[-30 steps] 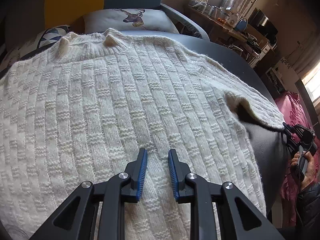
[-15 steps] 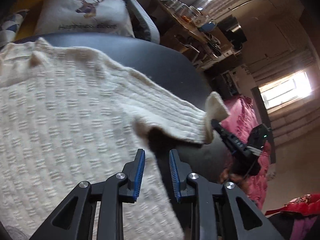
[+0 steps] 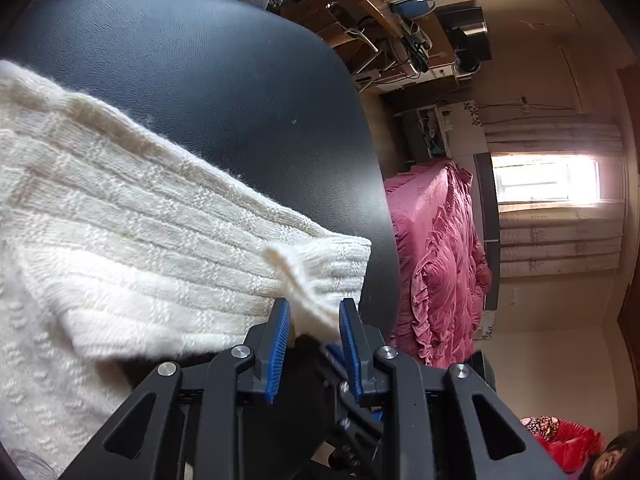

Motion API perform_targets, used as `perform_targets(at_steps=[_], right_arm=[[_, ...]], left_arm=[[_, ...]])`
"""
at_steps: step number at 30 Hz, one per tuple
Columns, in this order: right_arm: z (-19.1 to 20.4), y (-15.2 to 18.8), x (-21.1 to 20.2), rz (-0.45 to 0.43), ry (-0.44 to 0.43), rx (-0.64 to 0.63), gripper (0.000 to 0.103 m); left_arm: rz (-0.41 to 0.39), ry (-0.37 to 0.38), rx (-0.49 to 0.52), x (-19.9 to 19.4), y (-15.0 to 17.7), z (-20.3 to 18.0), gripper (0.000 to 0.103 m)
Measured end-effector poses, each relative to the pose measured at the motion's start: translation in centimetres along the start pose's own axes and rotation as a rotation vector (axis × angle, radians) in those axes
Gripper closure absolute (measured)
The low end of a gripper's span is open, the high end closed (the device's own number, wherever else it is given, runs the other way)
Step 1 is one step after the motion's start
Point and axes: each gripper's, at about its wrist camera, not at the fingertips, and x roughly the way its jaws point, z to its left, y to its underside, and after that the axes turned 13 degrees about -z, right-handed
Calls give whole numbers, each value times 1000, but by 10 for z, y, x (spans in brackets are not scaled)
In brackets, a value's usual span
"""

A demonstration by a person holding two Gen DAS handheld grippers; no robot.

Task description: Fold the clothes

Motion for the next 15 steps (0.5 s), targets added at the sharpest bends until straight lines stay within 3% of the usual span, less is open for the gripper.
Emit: perform_targets(at_steps=[6,13,15], right_arm=[[10,6,-4,-2,10,-85,95],[9,12,-1,14,30,-115,95],[8,11,-3,2,34,-103,95]], left_arm=[[82,-18,-27,33,-5,13,76],[175,13,-11,58,8,7,76],[152,-35,60,59,14,-3,89]])
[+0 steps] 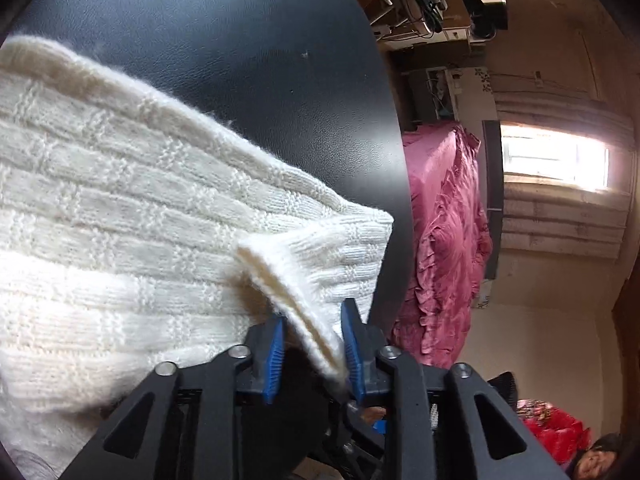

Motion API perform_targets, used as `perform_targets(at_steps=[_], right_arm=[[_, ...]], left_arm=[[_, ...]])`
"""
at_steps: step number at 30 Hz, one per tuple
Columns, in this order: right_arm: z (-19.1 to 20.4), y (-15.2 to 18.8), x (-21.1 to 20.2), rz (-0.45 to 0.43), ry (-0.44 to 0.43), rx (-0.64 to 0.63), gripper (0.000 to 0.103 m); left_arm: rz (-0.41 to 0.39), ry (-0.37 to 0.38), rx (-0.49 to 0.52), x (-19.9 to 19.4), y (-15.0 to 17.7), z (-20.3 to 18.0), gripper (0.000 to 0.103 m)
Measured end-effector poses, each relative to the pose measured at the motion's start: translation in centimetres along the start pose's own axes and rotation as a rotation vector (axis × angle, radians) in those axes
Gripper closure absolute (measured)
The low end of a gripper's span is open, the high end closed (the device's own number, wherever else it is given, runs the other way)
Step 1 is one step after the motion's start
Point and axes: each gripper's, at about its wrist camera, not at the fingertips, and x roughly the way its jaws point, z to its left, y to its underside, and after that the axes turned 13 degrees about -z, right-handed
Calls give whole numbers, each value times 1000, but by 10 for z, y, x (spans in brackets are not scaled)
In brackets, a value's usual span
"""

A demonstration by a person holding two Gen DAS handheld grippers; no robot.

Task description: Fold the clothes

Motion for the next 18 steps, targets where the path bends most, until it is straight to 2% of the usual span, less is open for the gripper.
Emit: perform_targets(at_steps=[1,4,6,7,8,10,13,16,18], right_arm=[[0,-1,-1,-7,2,6,95],[-3,-4,-4,-29,15,32,94],[-5,-8,-6,-47,26,62,86],[-7,-11,-8,-55,26,86,69],[-12,-14,-12,-70,18,129,46],[-24,-20,-22,-111,-10,247,24],[-51,-18,-27,-136,-200,571,22],[-70,3,-14,-172,-479,1008,4],[-72,18,-1,-199,-647,1256,0]], left_arm=[[-17,-22,36,0,2,-6,97],[-122,-35,129,-17,5,-27,98],[-205,-39,154,-36,1,-39,98],[-248,-40,151,-48,-4,-44,98],[-292,-37,145,-61,-10,-47,98],[-382,-37,137,-90,-20,-51,98],[-501,-22,113,-141,-39,-52,98],[-595,-8,108,-191,-50,-50,98],[-646,7,98,-223,-52,-45,98]])
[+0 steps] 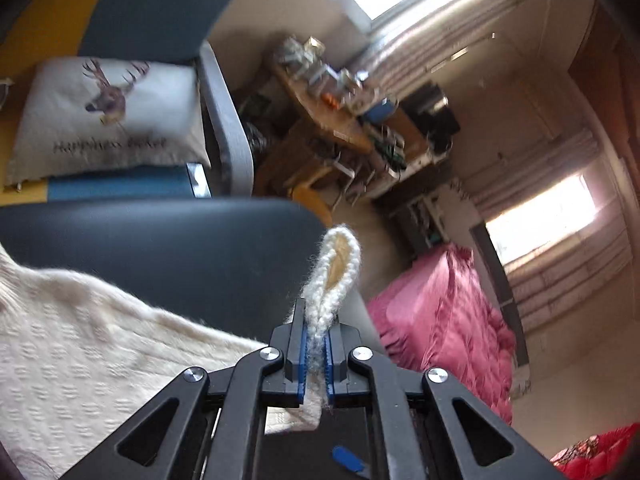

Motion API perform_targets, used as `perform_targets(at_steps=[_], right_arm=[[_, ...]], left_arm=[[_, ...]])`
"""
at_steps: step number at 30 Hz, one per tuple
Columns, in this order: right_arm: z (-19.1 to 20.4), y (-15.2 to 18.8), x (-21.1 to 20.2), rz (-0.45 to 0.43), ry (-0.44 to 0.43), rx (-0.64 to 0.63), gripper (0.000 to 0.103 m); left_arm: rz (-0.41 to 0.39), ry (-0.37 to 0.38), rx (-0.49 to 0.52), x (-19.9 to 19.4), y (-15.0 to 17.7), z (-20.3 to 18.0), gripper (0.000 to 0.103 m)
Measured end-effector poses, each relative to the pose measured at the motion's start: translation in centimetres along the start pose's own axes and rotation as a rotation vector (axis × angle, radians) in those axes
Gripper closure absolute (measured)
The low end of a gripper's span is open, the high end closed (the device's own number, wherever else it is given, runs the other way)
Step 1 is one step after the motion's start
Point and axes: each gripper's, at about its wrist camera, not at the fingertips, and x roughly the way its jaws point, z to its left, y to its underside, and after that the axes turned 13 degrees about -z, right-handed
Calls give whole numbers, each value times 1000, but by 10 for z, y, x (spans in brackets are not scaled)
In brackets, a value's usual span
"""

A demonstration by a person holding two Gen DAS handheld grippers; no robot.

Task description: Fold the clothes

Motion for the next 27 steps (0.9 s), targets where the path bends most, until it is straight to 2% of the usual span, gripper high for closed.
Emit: perform_targets(at_steps=[2,5,10,15,19,22,27], right_arm=[[-13,9,12,-17,-85,157,0],[-23,28,44,-7,-101,257,0],[-35,60,98,9,-62,345,0],[-43,82,142,11,20,358,0],[-41,79,159,-16,92,281,0],[-44,81,168,-6,130,245,0],[-39,84,176,26,173,163,0]], left_arm=[[-60,6,0,-26,-17,5,98],[-142,15,-6,-71,-39,18,98],[-243,12,-27,-139,-63,49,98],[-333,-6,-78,-205,-65,96,98],[-376,-46,-132,-248,-52,152,98],[-380,-102,-178,-271,-31,202,98],[-297,-266,-256,-282,21,290,98]])
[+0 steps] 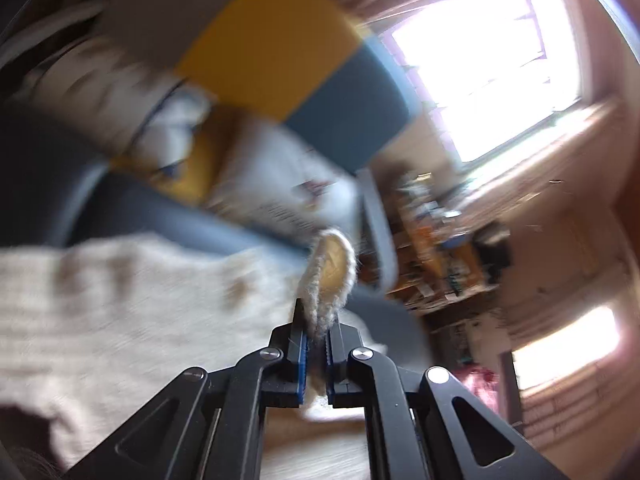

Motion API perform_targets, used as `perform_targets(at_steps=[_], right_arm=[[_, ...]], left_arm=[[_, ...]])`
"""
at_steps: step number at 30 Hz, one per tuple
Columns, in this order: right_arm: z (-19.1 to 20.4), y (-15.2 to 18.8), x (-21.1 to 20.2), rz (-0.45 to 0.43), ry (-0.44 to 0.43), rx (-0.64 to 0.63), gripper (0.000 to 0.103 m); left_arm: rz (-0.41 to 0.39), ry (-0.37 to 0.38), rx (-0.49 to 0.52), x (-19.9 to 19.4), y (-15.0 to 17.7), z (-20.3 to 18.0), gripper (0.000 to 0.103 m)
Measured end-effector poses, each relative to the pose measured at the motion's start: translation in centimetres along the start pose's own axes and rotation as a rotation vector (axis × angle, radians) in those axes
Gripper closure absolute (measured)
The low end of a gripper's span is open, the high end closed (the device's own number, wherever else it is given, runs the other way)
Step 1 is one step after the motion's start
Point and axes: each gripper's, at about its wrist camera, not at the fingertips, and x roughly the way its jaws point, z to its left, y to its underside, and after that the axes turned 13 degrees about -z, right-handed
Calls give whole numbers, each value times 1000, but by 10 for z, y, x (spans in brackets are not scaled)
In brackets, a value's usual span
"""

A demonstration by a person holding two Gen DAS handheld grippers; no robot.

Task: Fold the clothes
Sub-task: 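Lay the sleeve across the sweater body with the left gripper and release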

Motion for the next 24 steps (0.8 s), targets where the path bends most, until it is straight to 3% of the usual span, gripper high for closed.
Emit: perform_targets(at_steps=[4,7,13,15,21,24], right_arm=[[7,8,3,26,57,-90,0],[15,14,13,43,110,-175,0],[21,24,23,41,180,-327,0],[19,26,20,54,171,-319,0],[14,22,14,74,143,-252,0],[9,18,7,93,105,-197,0]], left_arm=[[61,-103,-39,6,27,60,98],[76,-142,-51,4,34,84,98],[59,-115,-13,-4,20,82,98],[39,-100,0,-13,12,76,98],[94,-255,35,1,19,98,98],[89,-272,3,-3,25,112,98]])
